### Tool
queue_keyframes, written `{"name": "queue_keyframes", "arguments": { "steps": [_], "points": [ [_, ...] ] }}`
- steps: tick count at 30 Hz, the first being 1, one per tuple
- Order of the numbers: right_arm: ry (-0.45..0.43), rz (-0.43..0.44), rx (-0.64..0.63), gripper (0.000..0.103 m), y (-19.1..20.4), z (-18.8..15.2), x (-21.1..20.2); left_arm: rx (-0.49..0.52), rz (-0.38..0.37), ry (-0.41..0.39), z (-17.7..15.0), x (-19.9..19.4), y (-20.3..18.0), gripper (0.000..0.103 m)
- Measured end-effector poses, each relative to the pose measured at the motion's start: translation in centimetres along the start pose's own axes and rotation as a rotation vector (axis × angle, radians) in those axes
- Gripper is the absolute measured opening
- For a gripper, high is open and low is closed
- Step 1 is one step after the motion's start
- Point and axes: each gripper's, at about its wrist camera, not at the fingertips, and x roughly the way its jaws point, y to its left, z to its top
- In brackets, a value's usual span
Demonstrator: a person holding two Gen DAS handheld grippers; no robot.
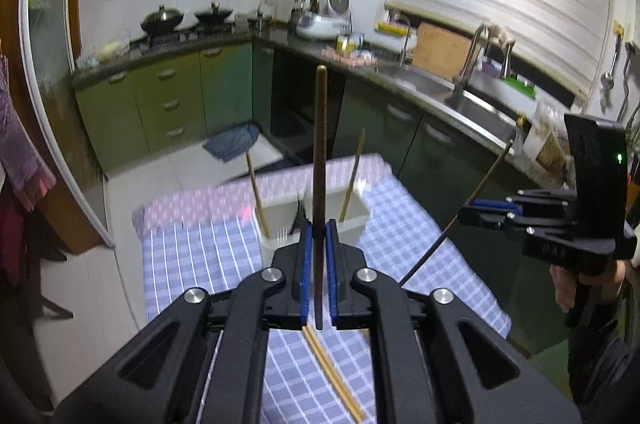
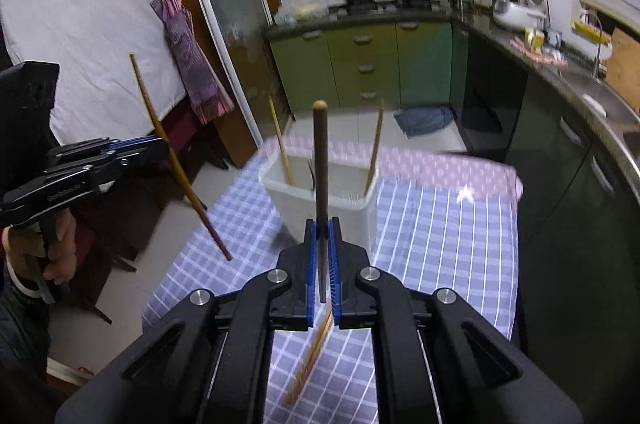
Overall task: Organize utensils
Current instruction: 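Lift the held chopsticks upright toward the white holder with both grippers, then open both grippers to drop the chopsticks into the white holder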
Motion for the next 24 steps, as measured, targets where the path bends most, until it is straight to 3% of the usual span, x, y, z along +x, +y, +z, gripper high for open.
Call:
{"name": "queue_keyframes", "arguments": {
  "steps": [7,11,18,24],
  "points": [
    [-0.153,-0.011,0.002,0.007,0.0,6.3,-2.4,0.008,0.061,-0.145,4.9,0.5,0.1,0.007],
    [-0.183,-0.048,0.023,0.007,-0.8,8.7,-0.7,-0.010,0.085,-0.151,5.6,3.3,0.9,0.007],
    [-0.066,-0.068,0.065,0.007,-2.7,8.2,6.5,-0.038,0.137,-0.088,3.7,8.8,2.8,0.007],
    [0.002,-0.079,0.064,0.007,-3.0,6.1,9.8,-0.047,0.138,-0.004,1.4,11.0,3.7,0.007]
  ]
}}
